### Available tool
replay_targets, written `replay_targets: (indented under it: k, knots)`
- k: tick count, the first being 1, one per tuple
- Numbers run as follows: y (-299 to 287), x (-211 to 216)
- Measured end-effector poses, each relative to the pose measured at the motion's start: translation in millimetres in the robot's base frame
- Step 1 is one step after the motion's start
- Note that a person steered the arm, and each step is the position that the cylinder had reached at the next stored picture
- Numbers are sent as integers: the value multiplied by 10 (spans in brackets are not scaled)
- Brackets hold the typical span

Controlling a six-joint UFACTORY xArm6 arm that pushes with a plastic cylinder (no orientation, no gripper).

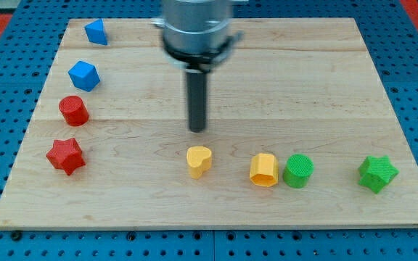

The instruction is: Slide the blue cube towards right

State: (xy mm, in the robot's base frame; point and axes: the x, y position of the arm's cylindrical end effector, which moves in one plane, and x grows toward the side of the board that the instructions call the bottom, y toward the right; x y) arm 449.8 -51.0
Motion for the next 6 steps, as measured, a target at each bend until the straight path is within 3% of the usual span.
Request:
replay_targets:
  k: [1, 3, 4, 5, 6]
  knots:
    - [-962, -427]
    - [-1579, -661]
    - [-2183, -810]
    - [-2305, -1013]
    - [-1898, -1219]
